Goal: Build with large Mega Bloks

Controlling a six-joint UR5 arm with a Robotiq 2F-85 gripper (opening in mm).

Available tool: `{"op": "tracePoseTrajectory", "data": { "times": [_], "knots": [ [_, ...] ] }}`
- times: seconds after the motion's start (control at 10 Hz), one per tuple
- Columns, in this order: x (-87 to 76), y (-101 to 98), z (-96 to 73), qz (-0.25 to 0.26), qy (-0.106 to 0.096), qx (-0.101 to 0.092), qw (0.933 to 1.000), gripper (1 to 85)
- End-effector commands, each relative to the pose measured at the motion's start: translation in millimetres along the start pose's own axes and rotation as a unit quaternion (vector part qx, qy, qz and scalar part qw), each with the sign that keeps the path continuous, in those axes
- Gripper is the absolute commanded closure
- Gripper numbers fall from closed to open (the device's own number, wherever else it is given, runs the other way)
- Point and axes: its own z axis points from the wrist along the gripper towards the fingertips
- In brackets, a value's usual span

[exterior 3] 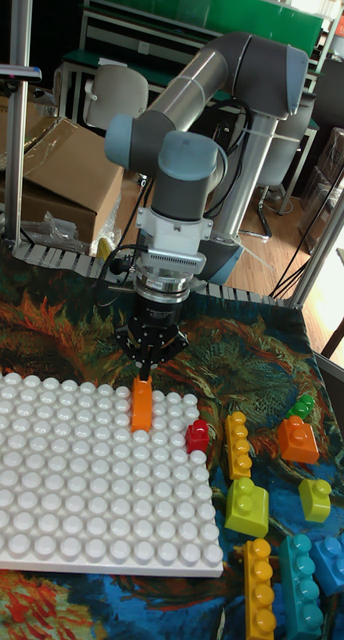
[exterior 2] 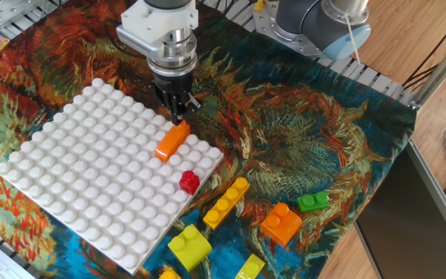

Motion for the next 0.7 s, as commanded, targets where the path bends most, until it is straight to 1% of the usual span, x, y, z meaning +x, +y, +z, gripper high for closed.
{"op": "tracePoseTrajectory", "data": {
  "times": [0.0,0.1,0.2,0.3,0.4,0.5,0.6],
  "knots": [
    [-1.4,0.3,-18.5,0.003,0.013,-0.008,0.9999,84.3],
    [-1.6,-0.2,-20.5,0.005,0.017,-0.008,0.9998,84.3],
    [-2.0,-2.7,-22.1,0.005,0.020,0.000,0.9998,84.3],
    [-4.3,-3.4,-25.5,0.002,0.021,-0.002,0.9998,84.3],
    [-9.4,-4.8,-30.8,-0.001,0.022,-0.013,0.9997,84.3],
    [-15.3,-11.6,-32.0,-0.007,0.020,-0.018,0.9996,84.3],
    [-16.1,-5.3,-32.3,-0.005,0.018,-0.031,0.9994,84.3]
  ]
}}
